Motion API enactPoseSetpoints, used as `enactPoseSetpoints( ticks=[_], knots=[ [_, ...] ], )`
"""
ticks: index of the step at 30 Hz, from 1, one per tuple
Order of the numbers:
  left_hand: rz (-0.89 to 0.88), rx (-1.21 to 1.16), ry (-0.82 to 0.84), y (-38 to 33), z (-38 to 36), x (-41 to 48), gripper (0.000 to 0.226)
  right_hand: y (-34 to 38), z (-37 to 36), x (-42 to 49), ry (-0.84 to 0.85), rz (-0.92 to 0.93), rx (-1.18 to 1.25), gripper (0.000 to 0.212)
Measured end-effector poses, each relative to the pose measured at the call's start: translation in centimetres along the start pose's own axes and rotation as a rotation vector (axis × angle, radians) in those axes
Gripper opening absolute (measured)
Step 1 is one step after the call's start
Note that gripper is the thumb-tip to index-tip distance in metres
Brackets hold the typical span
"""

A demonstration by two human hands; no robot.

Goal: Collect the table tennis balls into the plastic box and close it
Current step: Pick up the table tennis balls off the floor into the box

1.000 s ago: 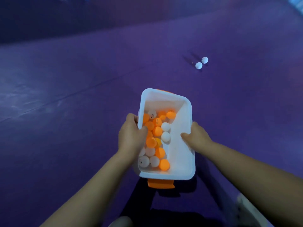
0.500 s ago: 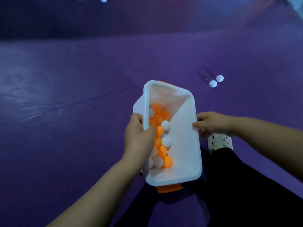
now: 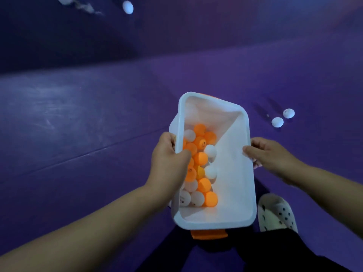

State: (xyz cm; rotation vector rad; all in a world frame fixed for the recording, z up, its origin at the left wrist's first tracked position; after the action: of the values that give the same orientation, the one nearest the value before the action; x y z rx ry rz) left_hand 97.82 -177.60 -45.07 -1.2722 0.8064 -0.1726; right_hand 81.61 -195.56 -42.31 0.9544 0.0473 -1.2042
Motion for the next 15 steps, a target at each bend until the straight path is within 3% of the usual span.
enactPoseSetpoints(
  ticks=[5, 9, 12, 15],
  knots=[
    [0.024, -0.020, -0.051, -1.8, -4.2, 2.3, 0.016, -0.9, 3.6, 3.6, -0.034, 0.062, 0.126, 0.028],
    [0.051, -0.024, -0.105, -3.5, -8.0, 4.0, 0.018, -4.3, 7.6, 8.5, -0.320, 0.105, 0.099, 0.023],
    [0.044, -0.019, -0.164, -4.5, -10.6, 4.9, 0.017, -7.2, 10.4, 12.1, -0.477, 0.143, -0.073, 0.032],
    [0.035, 0.002, -0.217, -5.0, -12.4, 5.6, 0.016, -9.4, 12.4, 15.2, -0.497, 0.123, -0.334, 0.045]
  ],
)
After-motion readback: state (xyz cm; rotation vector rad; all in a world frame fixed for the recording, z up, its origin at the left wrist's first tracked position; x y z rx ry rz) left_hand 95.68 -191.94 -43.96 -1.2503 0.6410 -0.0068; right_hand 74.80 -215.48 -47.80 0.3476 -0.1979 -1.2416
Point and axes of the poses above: each hand's wrist, its own x-axis towards the middle knuckle, its own z-axis out of the back of the hand, y = z × x, the point moved 2 cm from there along x, towards the middle knuckle, and after that the axes turned 7 degrees about -y, right-handed, at the moved point
